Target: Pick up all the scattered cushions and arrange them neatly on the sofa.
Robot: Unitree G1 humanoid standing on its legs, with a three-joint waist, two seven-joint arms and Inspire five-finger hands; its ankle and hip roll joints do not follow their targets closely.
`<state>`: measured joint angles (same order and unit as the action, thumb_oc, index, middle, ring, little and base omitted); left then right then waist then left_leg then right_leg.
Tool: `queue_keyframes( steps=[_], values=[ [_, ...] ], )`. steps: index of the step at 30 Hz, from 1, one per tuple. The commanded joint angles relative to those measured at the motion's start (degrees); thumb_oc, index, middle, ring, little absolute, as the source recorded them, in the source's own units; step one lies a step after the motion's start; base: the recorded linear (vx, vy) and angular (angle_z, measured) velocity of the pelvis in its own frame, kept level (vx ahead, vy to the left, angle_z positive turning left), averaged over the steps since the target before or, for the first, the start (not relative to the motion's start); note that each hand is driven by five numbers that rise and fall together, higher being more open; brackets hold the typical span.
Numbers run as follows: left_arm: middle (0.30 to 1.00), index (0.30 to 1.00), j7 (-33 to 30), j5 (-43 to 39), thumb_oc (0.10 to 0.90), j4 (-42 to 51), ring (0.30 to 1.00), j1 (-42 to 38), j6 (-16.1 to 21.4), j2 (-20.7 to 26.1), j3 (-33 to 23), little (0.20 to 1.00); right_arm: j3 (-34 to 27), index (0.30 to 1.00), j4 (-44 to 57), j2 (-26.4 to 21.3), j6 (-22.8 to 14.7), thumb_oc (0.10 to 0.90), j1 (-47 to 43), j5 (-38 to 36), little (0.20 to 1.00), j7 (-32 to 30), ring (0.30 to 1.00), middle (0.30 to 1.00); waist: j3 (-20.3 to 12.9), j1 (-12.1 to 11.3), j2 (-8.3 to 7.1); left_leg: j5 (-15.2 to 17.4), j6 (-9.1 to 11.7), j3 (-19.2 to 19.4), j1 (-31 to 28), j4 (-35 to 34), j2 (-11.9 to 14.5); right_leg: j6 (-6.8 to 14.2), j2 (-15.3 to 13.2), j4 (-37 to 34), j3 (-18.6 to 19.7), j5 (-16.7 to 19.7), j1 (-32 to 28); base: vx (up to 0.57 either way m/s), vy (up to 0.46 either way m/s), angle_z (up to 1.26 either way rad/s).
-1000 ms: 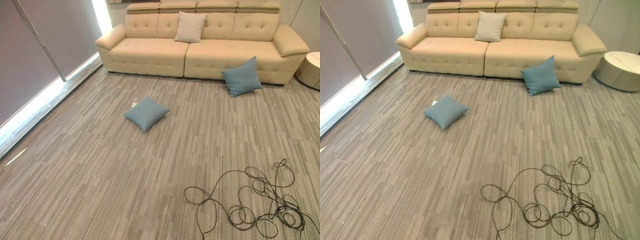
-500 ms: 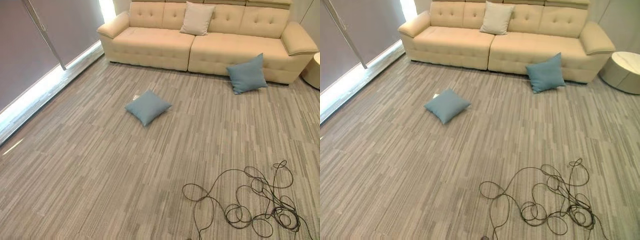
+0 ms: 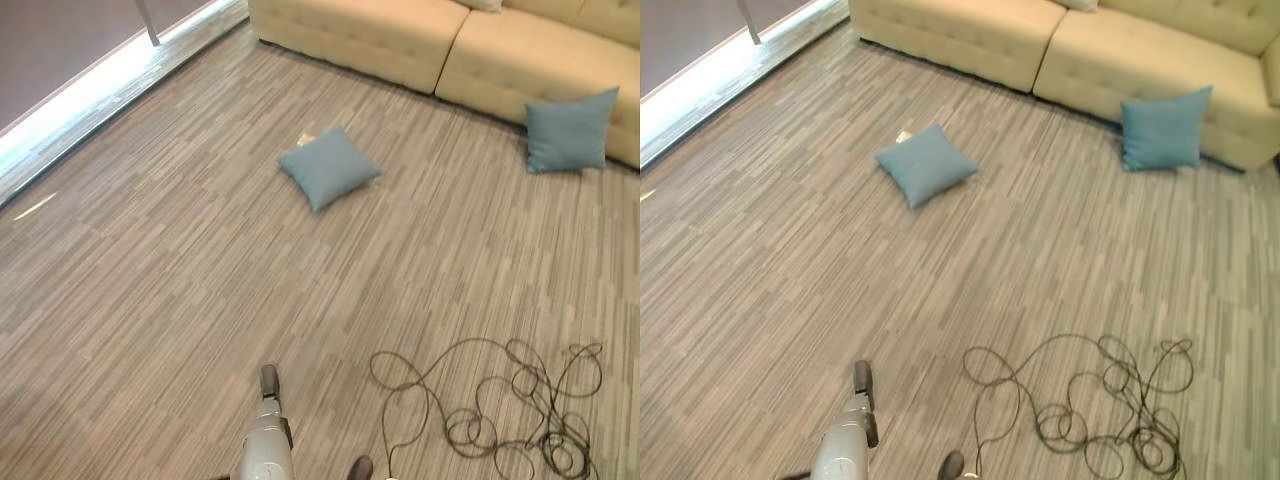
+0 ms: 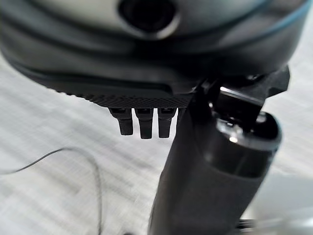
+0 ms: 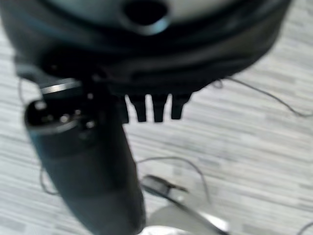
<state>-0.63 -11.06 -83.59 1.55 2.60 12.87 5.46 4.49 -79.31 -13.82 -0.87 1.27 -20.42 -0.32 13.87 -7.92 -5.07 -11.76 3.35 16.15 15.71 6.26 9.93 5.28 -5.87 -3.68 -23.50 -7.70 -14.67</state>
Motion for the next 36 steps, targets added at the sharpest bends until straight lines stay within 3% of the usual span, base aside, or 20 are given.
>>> queue_keyframes(
  steps=[1,2,3,5,9,12,13,14,17,20,21,22,23,24,25,27,29,32,34,36],
  values=[
    [0.900,0.900,-1.22,4.96,0.800,1.55,0.900,-0.30,0.69,2.46,2.51,0.900,-0.43,0.900,4.72,-3.29,-1.18,0.800,-0.62,1.57,0.900,-1.10,0.900,0.900,-0.56,-1.40,0.29,8.68,0.00,-0.08,-1.60,3.90,-0.46,6.41,-9.29,27.07,3.75,5.35,3.96,0.42,0.374,0.07],
    [0.900,0.900,-1.62,5.14,0.800,2.15,0.900,-1.00,0.60,3.24,3.16,0.900,-0.37,0.900,6.27,-4.39,-1.70,0.800,-1.03,2.35,0.900,-1.71,0.900,0.900,-0.31,-0.48,0.53,10.00,-1.10,0.12,-3.77,3.28,-1.74,6.48,-10.29,32.18,4.69,9.88,6.57,0.58,0.505,0.25],
    [0.900,0.900,-1.82,4.96,0.800,2.71,0.900,-2.21,0.66,4.01,3.72,0.900,-0.26,0.900,7.42,-5.33,-1.88,0.800,-2.23,2.62,0.900,-2.12,0.900,0.900,0.25,0.85,1.39,10.92,-1.90,-0.41,-6.31,1.97,-2.23,6.28,-9.86,37.81,6.53,11.63,10.19,0.42,0.344,0.41],
    [0.900,0.900,-2.26,3.76,0.800,4.59,0.900,-4.81,1.19,5.19,4.32,0.900,-0.05,0.900,8.38,-6.10,-2.20,0.800,-4.01,2.83,0.900,-2.66,0.900,0.900,1.54,3.39,2.91,12.27,-2.59,-1.06,-10.99,-0.67,-2.86,5.61,-8.78,42.25,6.17,9.43,16.80,0.43,0.235,0.32],
    [0.900,0.900,-2.39,0.59,0.800,7.86,0.900,-7.70,2.43,5.02,4.58,0.900,1.37,0.900,8.84,-5.12,-2.23,0.800,-3.10,3.97,0.900,-2.82,0.900,0.900,2.70,6.80,2.76,16.69,-1.68,-1.41,-18.54,-2.59,-4.80,4.11,-9.86,26.83,-1.41,6.35,20.33,0.47,0.045,0.26],
    [0.900,0.900,-3.11,3.17,0.800,7.69,0.900,-9.38,2.55,3.58,6.71,0.900,1.02,0.900,8.13,-4.54,-1.82,0.800,-2.74,2.95,0.900,-2.76,0.900,0.900,3.10,9.60,2.55,20.82,0.16,-1.93,-23.32,-2.86,-5.69,5.72,-9.70,9.44,-1.47,10.86,23.45,0.47,-0.058,0.25],
    [0.900,0.900,-3.11,3.17,0.800,7.69,0.900,-9.38,2.55,3.57,6.71,0.900,1.02,0.900,8.13,-4.55,-1.82,0.800,-2.74,2.95,0.900,-2.76,0.900,0.900,3.14,9.61,2.57,20.83,0.17,-1.93,-23.36,-2.86,-5.67,5.72,-9.67,9.40,-1.49,10.88,23.39,0.62,-0.092,0.18],
    [0.900,0.900,-3.64,6.87,0.800,6.66,0.900,-9.72,2.29,3.51,7.90,0.900,-0.01,0.900,7.96,-4.36,-1.50,0.800,-2.53,2.16,0.900,-2.64,0.900,0.900,2.61,11.37,3.24,23.17,1.52,-2.13,-26.69,-3.48,-4.95,7.58,-11.15,4.09,-1.07,12.36,26.53,0.41,-0.067,0.14],
    [0.900,0.900,-3.46,8.53,0.800,5.23,0.900,-8.84,2.23,2.92,7.99,0.900,-1.14,0.900,7.45,-4.62,-1.17,0.800,-1.66,1.83,0.900,-2.58,0.900,0.900,2.15,12.60,4.10,24.55,2.41,-1.71,-29.68,-3.64,-4.20,7.96,-12.33,1.93,-2.69,14.59,27.99,0.56,-0.123,0.20],
    [0.900,0.900,-2.72,9.10,0.800,3.36,0.900,-6.44,1.99,2.08,7.43,0.900,-3.06,0.900,6.00,-5.16,-1.34,0.800,-0.01,0.32,0.900,-2.48,0.900,0.900,-0.31,14.48,4.24,26.72,3.39,-3.96,-32.71,-1.17,-4.61,7.16,-11.64,4.01,-0.27,16.07,27.01,0.55,-0.169,0.36],
    [0.900,0.900,-2.33,8.44,0.800,3.24,0.900,-4.84,2.00,1.21,7.09,0.900,-3.96,0.900,4.74,-6.69,-1.22,0.800,-0.24,-0.01,0.900,-2.65,0.900,0.900,-0.84,14.61,5.71,21.47,5.54,-4.86,-29.98,8.74,-1.55,4.87,-9.04,6.49,-0.56,14.53,26.12,0.65,-0.369,0.45],
    [0.900,0.900,-2.26,7.06,0.800,3.17,0.900,-4.35,1.89,1.16,6.35,0.900,-4.04,0.900,4.52,-7.16,-1.43,0.800,-0.67,-0.53,0.900,-3.13,0.900,0.900,-0.26,13.60,6.09,14.44,7.18,-5.91,-26.28,19.52,1.21,2.16,-6.74,7.26,-0.85,12.49,24.44,0.51,-0.428,0.49],
    [0.900,0.900,-1.98,6.56,0.800,3.37,0.900,-4.12,1.68,1.11,5.94,0.900,-3.94,0.900,4.28,-7.51,-1.46,0.800,-0.76,-0.60,0.900,-3.17,0.900,0.900,0.10,13.07,5.85,11.83,6.99,-6.54,-23.12,27.42,2.88,0.50,-5.30,7.15,-1.58,11.01,22.84,0.34,-0.402,0.26],
    [0.900,0.900,-2.17,5.17,0.800,3.70,0.900,-3.62,1.47,1.21,5.28,0.900,-3.08,0.900,4.40,-7.88,-1.70,0.800,-1.12,-0.60,0.900,-3.17,0.900,0.900,1.12,11.30,4.70,8.70,6.50,-8.43,-19.82,35.26,2.08,-1.38,-4.34,6.62,-1.75,9.59,20.27,0.41,-0.458,-0.24],
    [0.900,0.900,-2.06,4.04,0.800,4.23,0.900,-3.69,1.35,1.57,4.75,0.900,-2.42,0.900,5.05,-9.11,-1.83,0.800,-2.20,-0.76,0.900,-3.41,0.900,0.900,2.74,8.98,3.33,10.02,5.18,-8.71,-14.52,43.02,2.37,-2.99,-2.73,5.37,-0.96,7.63,16.55,0.47,-0.405,-0.69],
    [0.900,0.900,-1.89,2.59,0.800,4.44,0.900,-3.88,1.46,1.79,3.98,0.900,-2.35,0.900,5.36,-9.66,-2.18,0.800,-2.85,-1.25,0.900,-3.54,0.900,0.900,3.38,7.42,2.94,12.39,4.46,-8.39,-10.87,43.30,1.73,-3.16,-1.99,4.68,-0.45,6.65,14.77,0.39,-0.168,-0.83],
    [0.900,0.900,-1.94,0.31,0.800,3.95,0.900,-3.17,1.70,1.92,2.25,0.900,-1.91,0.900,6.59,-10.01,-3.02,0.800,-3.82,-1.88,0.900,-3.56,0.900,0.900,3.03,4.00,3.11,14.33,2.72,-6.10,-3.91,32.89,-1.01,-2.59,0.23,2.83,1.80,4.34,10.61,0.52,0.028,-0.28],
    [0.900,0.900,-2.32,-0.99,0.800,3.58,0.900,-2.35,1.72,2.13,0.79,0.900,-0.98,0.900,7.76,-9.60,-3.69,0.800,-4.19,-1.49,0.900,-3.96,0.900,0.900,2.85,1.75,3.67,14.25,1.74,-5.25,-2.48,19.65,-1.89,-1.67,1.41,2.54,2.75,2.52,8.58,0.31,0.080,-0.24],
    [0.900,0.900,-2.54,-1.58,0.800,3.38,0.900,-1.80,1.67,2.44,-0.63,0.900,-0.45,0.900,8.88,-8.99,-4.30,0.800,-4.35,-0.88,0.900,-4.66,0.900,0.900,2.20,0.61,4.37,8.19,2.75,-4.21,-2.61,6.13,-0.63,-0.95,3.00,1.99,2.32,0.91,6.00,0.47,0.133,-0.22],
    [0.900,0.900,-3.04,-3.34,0.800,3.38,0.900,-1.64,1.69,2.89,-2.12,0.900,0.00,0.900,10.05,-8.37,-4.76,0.800,-5.13,-0.71,0.900,-5.72,0.900,0.900,2.81,-0.63,4.27,5.32,3.77,-1.32,-1.22,0.21,1.22,-0.63,4.02,2.22,1.61,-1.35,3.36,0.55,0.144,-0.07]
  ],
)
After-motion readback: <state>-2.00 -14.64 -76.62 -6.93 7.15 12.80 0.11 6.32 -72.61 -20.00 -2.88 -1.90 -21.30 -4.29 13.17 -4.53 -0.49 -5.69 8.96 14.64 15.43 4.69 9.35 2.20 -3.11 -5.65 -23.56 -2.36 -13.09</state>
